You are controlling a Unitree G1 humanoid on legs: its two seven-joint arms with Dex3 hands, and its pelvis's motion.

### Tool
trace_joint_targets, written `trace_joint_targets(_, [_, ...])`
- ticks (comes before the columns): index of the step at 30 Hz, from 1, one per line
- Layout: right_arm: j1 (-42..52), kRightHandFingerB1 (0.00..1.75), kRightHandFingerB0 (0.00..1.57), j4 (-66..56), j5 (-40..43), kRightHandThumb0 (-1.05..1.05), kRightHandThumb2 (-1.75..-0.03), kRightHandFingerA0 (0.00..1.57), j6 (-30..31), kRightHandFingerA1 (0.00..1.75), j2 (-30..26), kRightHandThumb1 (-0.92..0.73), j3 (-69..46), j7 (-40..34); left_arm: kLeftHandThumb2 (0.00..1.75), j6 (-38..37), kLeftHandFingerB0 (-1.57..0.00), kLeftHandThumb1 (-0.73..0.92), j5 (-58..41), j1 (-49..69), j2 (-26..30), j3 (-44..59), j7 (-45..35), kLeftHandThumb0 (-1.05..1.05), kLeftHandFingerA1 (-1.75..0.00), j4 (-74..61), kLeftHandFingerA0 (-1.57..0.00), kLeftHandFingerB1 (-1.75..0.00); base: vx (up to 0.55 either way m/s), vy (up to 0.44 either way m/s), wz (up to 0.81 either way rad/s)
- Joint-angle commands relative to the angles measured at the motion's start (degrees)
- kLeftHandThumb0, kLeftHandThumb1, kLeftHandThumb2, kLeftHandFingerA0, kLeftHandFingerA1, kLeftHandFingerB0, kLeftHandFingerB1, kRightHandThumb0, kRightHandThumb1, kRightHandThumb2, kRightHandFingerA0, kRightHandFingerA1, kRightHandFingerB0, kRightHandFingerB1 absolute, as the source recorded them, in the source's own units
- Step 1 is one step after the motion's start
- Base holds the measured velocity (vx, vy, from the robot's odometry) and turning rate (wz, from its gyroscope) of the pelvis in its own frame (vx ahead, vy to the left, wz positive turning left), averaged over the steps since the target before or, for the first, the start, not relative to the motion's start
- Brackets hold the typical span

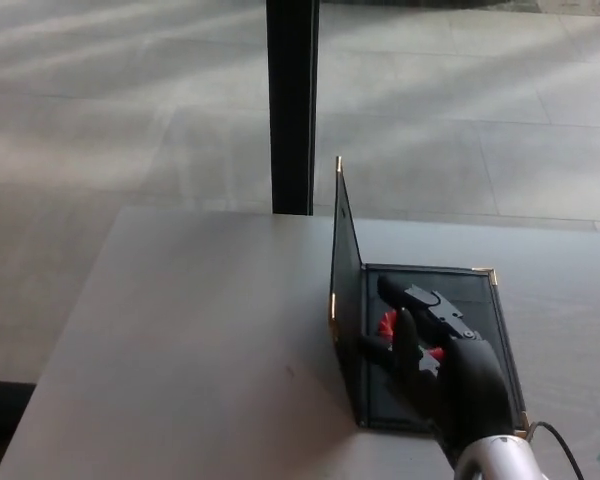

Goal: There is a diary kept infront of the robot and the robot uses its right hand to grab its cover and puses it to the left to open it.

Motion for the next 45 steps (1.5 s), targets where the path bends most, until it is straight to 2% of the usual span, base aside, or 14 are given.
trace_joint_targets(1, [-0.4,0.45,0.36,3.3,-14.1,-0.73,-0.67,0.47,-7.6,0.58,-6.0,-0.92,6.6,4.2,0.93,0.2,-0.13,0.92,1.1,-0.8,2.2,-1.1,0.0,-0.69,-0.79,0.0,-0.21,-0.59,0.00,0.000,0.00])
trace_joint_targets(3, [-0.9,0.45,0.35,4.9,-17.5,-0.72,-0.69,0.45,-8.4,0.61,-8.0,-0.92,8.6,3.8,1.17,0.0,-0.13,0.88,1.5,-1.2,2.5,-1.7,0.0,-0.68,-0.74,0.4,-0.25,-0.60,0.00,0.000,0.00])
trace_joint_targets(5, [-2.1,0.44,0.33,6.7,-19.1,-0.74,-0.70,0.40,-6.5,0.56,-9.1,-0.92,9.2,3.2,0.94,0.7,-0.15,0.92,1.5,-1.5,2.9,-1.9,0.5,-0.67,-0.88,-0.2,-0.19,-0.61,0.00,0.000,0.00])
trace_joint_targets(17, [-18.7,0.46,0.34,17.2,-25.1,-0.75,-0.67,0.41,-2.9,0.61,-11.6,-0.90,13.1,5.8,0.94,1.6,-0.12,0.92,2.0,-2.3,2.6,-4.3,1.2,-0.67,-0.83,-1.4,-0.19,-0.57,0.00,0.000,0.00])
trace_joint_targets(18, [-19.7,0.51,0.18,18.1,-25.2,-0.64,-1.12,0.45,-3.0,0.70,-11.4,-0.67,13.0,5.8,0.95,1.8,-0.13,0.92,2.5,-2.1,2.3,-5.0,1.4,-0.68,-0.82,-2.1,-0.20,-0.58,0.00,0.000,0.00])
trace_joint_targets(19, [-20.4,0.46,0.34,18.7,-25.8,-0.74,-0.67,0.44,-3.0,0.62,-11.5,-0.90,13.4,5.9,0.95,2.1,-0.13,0.92,2.7,-2.0,2.3,-5.4,1.6,-0.68,-0.82,-2.5,-0.20,-0.58,0.00,0.000,0.00])
trace_joint_targets(23, [-28.5,0.43,0.33,24.8,-32.2,-0.78,-0.68,0.44,-3.7,0.53,-13.8,-0.92,17.6,7.2,1.16,3.6,-0.12,0.88,1.8,-2.0,2.3,-5.5,2.1,-0.70,-0.72,-4.3,-0.21,-0.59,0.00,0.000,0.00])
trace_joint_targets(28, [-34.3,0.43,0.34,29.3,-32.9,-0.78,-0.68,0.48,-3.6,0.55,-13.4,-0.92,17.9,7.7,0.96,3.8,-0.11,0.92,1.9,-2.2,2.3,-6.2,1.8,-0.68,-0.82,-4.7,-0.15,-0.58,0.00,0.000,0.00])
trace_joint_targets(29, [-35.6,0.49,0.15,30.3,-33.6,-0.66,-1.15,0.47,-3.9,0.67,-12.9,-0.70,18.7,8.0,0.95,3.6,-0.14,0.92,2.3,-2.5,2.3,-6.6,1.8,-0.68,-0.81,-4.3,-0.21,-0.59,0.00,0.000,0.00])
trace_joint_targets(30, [-37.7,0.49,0.15,31.8,-34.6,-0.66,-1.15,0.47,-4.2,0.67,-12.0,-0.70,19.9,8.5,0.95,3.1,-0.14,0.92,2.8,-2.9,2.6,-7.1,1.6,-0.68,-0.81,-3.3,-0.21,-0.59,0.00,0.000,0.00])
trace_joint_targets(31, [-38.4,0.44,0.35,31.9,-35.2,-0.79,-0.70,0.45,-3.8,0.54,-11.2,-0.92,20.9,8.9,0.94,3.0,-0.15,0.92,2.9,-3.3,2.5,-7.2,2.3,-0.69,-0.87,-3.4,-0.20,-0.62,0.00,0.000,0.00])
trace_joint_targets(42, [-31.8,0.47,0.34,35.4,-36.7,-0.80,-0.68,0.41,-2.8,0.60,-2.4,-0.92,25.5,8.0,0.94,2.8,-0.17,0.92,2.3,-5.9,1.8,-7.7,2.7,-0.66,-0.77,-3.5,-0.25,-0.59,0.00,0.000,0.00])
trace_joint_targets(43, [-31.3,0.57,0.29,36.4,-37.1,-0.80,-1.08,0.42,-3.4,0.71,-1.7,-0.72,25.4,7.3,0.93,3.1,-0.16,0.92,2.3,-5.8,1.6,-7.9,2.6,-0.65,-0.77,-4.0,-0.24,-0.59,0.00,0.000,0.00])
trace_joint_targets(45, [-30.1,0.49,0.29,37.9,-36.4,-0.84,-0.71,0.40,-4.0,0.66,0.2,-0.88,24.8,7.3,0.95,4.3,-0.15,0.92,2.1,-5.7,1.1,-8.2,3.3,-0.66,-0.77,-5.9,-0.24,-0.59,0.00,0.000,0.00])
